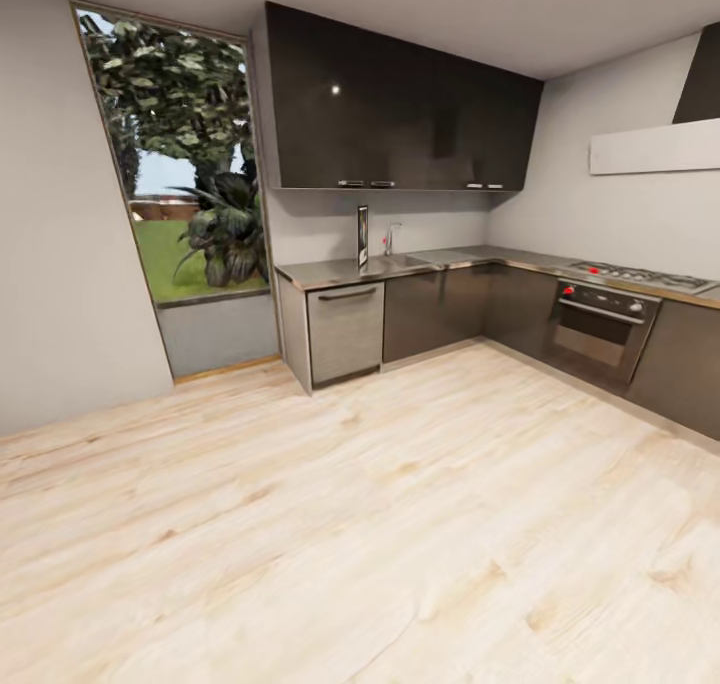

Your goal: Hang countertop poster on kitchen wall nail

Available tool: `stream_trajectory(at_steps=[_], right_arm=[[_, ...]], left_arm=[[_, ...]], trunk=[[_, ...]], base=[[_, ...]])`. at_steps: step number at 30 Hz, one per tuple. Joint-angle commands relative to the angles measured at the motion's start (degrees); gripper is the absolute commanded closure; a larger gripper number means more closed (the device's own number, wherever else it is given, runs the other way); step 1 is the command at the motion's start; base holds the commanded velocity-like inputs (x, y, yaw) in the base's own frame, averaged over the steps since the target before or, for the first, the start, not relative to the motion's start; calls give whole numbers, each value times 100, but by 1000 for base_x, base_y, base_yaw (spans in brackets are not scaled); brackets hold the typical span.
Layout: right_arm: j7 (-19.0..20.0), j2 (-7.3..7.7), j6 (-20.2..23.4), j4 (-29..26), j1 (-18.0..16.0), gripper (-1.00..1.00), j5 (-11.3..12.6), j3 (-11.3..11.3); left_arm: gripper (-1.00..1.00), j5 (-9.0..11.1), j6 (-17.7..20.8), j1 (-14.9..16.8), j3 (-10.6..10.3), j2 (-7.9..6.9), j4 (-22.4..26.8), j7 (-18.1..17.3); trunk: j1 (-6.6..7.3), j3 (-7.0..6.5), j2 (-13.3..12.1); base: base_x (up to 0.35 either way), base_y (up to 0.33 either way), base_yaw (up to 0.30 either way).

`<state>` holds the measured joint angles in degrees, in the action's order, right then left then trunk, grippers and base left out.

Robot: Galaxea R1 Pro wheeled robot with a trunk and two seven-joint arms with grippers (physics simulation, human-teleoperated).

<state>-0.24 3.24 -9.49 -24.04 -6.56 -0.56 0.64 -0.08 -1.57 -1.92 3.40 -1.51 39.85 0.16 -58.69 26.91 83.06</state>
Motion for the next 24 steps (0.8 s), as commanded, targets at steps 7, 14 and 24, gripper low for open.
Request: stream_trajectory(at_steps=[7, 14, 24], right_arm=[[-2, 1, -17, 4, -3, -100, -6, 6], [-2, 1, -17, 4, -3, -100, -6, 6], [-4, 1, -17, 4, -1, -100, -6, 6]], left_arm=[[-100, -1, -10, -1, 3, 1, 5, 2], [-100, -1, -10, -1, 3, 2, 5, 2], [-100, -1, -10, -1, 3, 2, 5, 1]], trunk=[[-4, 5, 2], [-4, 5, 2], [-4, 5, 2]], base=[[338, 0, 0], [338, 0, 0], [338, 0, 0]])
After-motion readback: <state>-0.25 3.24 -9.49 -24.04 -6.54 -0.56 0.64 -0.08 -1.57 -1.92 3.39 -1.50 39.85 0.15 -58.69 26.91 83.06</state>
